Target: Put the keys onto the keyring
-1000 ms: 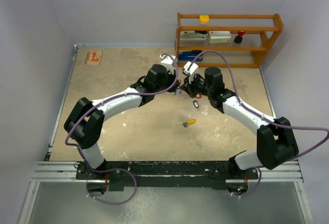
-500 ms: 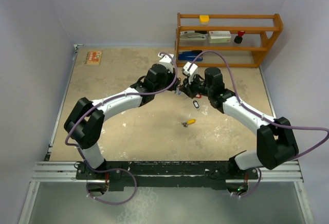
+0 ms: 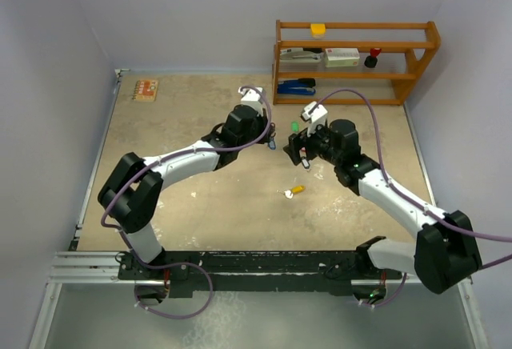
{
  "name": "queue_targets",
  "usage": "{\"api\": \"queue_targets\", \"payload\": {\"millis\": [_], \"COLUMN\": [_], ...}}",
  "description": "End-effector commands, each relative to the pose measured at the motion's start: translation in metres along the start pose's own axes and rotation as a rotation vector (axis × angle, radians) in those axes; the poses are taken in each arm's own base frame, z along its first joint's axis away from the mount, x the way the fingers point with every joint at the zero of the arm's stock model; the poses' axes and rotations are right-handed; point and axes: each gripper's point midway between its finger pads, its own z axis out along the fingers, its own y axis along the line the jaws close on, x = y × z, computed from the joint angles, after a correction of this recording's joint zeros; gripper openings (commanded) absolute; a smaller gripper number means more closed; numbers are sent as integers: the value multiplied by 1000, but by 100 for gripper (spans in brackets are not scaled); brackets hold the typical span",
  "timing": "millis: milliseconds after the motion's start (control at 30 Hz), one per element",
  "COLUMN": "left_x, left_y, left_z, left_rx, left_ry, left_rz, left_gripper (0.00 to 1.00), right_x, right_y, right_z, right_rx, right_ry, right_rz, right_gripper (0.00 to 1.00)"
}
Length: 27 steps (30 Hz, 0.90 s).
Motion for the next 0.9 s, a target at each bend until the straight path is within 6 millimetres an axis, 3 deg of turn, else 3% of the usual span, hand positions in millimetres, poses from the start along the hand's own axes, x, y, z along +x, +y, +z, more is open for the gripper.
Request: {"api": "queue_targets", "payload": {"millis": [0, 133, 367, 667, 867], "left_x": [-45, -43, -40, -40, -38], "left_y": [-8, -6, -5, -8, -8], "left_z": [-15, -13, -10, -7, -7], "left_rx": [30, 30, 28, 49, 50], "left_ry": [-133, -130, -125, -126, -124], "left_rz": [-43, -46, -50, -66, -69], "left_gripper": [0, 0, 0, 0, 0], "right_x": [-6, 1, 5, -5, -3], "right_y": [-45, -50, -54, -30, -31], "right_z": [-20, -22, -24, -14, -13], "right_rx": [322, 367, 401, 249, 254], "right_ry": [-46, -8, -10, -69, -57], "right_rz": [197, 240, 277, 282, 284], "right_gripper": [89, 100, 100, 94, 93]}}
